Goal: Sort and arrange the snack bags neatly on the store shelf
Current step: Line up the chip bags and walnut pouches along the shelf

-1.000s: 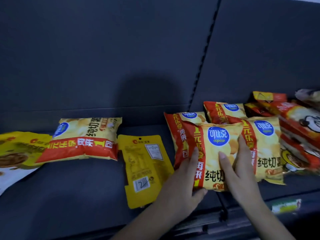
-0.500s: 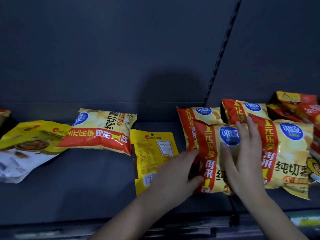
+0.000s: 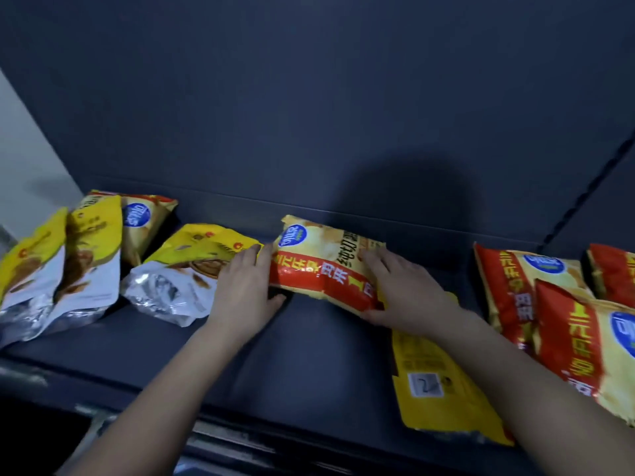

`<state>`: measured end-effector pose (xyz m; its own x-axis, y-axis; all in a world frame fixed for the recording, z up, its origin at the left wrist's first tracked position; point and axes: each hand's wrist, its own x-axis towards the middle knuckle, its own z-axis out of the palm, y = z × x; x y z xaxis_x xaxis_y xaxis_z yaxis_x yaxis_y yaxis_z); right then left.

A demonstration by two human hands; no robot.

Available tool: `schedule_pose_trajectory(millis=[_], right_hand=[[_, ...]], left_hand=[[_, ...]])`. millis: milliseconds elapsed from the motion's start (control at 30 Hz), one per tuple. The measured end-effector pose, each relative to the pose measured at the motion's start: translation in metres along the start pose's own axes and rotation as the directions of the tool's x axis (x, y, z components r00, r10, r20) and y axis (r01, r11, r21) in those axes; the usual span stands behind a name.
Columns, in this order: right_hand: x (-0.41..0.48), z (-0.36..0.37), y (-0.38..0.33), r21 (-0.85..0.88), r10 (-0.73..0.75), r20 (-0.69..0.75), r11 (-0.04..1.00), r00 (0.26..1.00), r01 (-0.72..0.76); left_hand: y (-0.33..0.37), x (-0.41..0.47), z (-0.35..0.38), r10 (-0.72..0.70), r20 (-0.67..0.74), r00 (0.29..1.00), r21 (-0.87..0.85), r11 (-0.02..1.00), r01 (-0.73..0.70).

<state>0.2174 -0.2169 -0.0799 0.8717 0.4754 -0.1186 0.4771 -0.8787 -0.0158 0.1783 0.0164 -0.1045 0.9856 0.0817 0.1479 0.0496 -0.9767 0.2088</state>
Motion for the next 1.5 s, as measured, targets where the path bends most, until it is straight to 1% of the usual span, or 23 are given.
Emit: schedule_pose_trajectory(millis=[67,133,200,300,400,500,600,667,733,833,900,967,1033,1133,1200,1233,1300,1367,1433,1500], right_hand=[[0.014,0.002,-0.011,0.021,0.006,0.092,1.0,0.996,-0.008],[0.023,0.006,-0.023,0.058,0.04,0.086,0.997,0.995,-0.045],[0.029,0.013,-0.034,0.09,0.072,0.007,0.993,0.997,-0.072],[0.033,0.017,-0.041,0.201,0.107,-0.081,0.976,0.991,-0.089],[0.028,0.007,-0.039,0.285,0.108,-0.156,0.957,0.982,-0.06],[0.019,-0.012,-0.03,0.323,0.117,-0.279,0.946,0.953,-0.021],[-0.001,-0.039,-0.005,0.302,0.142,-0.39,0.953,0.91,-0.02],[-0.022,-0.055,0.022,0.281,0.176,-0.436,0.958,0.882,-0.052],[-0.048,-0.067,0.055,0.284,0.237,-0.459,0.952,0.856,-0.112],[-0.089,-0.076,0.106,0.283,0.357,-0.45,0.926,0.819,-0.248],[-0.116,-0.076,0.137,0.294,0.452,-0.413,0.888,0.791,-0.354],[-0.138,-0.074,0.166,0.312,0.518,-0.373,0.851,0.77,-0.422],[-0.155,-0.07,0.189,0.322,0.563,-0.333,0.822,0.756,-0.471],[-0.165,-0.059,0.213,0.287,0.622,-0.252,0.779,0.741,-0.557],[-0.164,-0.054,0.223,0.249,0.644,-0.18,0.761,0.744,-0.599],[-0.163,-0.052,0.226,0.237,0.643,-0.134,0.759,0.754,-0.606],[-0.159,-0.052,0.226,0.266,0.635,-0.062,0.754,0.77,-0.601],[-0.155,-0.057,0.223,0.307,0.627,-0.048,0.75,0.778,-0.585],[-0.148,-0.061,0.215,0.306,0.613,-0.12,0.771,0.781,-0.558],[-0.137,-0.065,0.201,0.295,0.564,-0.26,0.819,0.784,-0.491]], left_hand=[[-0.01,0.003,0.007,0.0,0.044,0.999,0.024,1.0,-0.002],[-0.012,0.007,0.012,0.006,0.056,0.998,0.035,0.999,-0.008],[-0.01,0.011,0.015,-0.005,0.035,0.999,0.006,1.0,0.004],[-0.008,0.014,0.013,-0.017,-0.009,1.0,-0.071,0.997,0.017],[-0.005,0.013,-0.003,-0.006,-0.076,0.997,-0.084,0.996,-0.001],[0.009,0.011,-0.025,0.011,-0.183,0.983,-0.134,0.99,-0.036],[0.038,0.01,-0.043,0.067,-0.283,0.957,-0.226,0.965,-0.135],[0.066,0.01,-0.047,0.156,-0.322,0.934,-0.26,0.934,-0.245],[0.102,0.014,-0.045,0.249,-0.324,0.913,-0.269,0.901,-0.341],[0.164,0.02,-0.036,0.376,-0.285,0.882,-0.296,0.84,-0.454],[0.205,0.021,-0.031,0.469,-0.23,0.853,-0.345,0.78,-0.522],[0.24,0.02,-0.025,0.555,-0.157,0.817,-0.417,0.713,-0.564],[0.266,0.021,-0.017,0.619,-0.074,0.782,-0.455,0.676,-0.579],[0.29,0.025,-0.002,0.667,0.075,0.741,-0.46,0.683,-0.568],[0.296,0.027,0.006,0.656,0.151,0.74,-0.444,0.714,-0.542],[0.296,0.027,0.009,0.644,0.167,0.747,-0.434,0.728,-0.531],[0.292,0.027,0.012,0.621,0.148,0.77,-0.421,0.744,-0.519],[0.284,0.028,0.014,0.599,0.08,0.797,-0.412,0.748,-0.521],[0.27,0.027,0.014,0.562,0.031,0.827,-0.376,0.773,-0.511],[0.25,0.025,0.01,0.52,-0.013,0.854,-0.322,0.806,-0.496]])
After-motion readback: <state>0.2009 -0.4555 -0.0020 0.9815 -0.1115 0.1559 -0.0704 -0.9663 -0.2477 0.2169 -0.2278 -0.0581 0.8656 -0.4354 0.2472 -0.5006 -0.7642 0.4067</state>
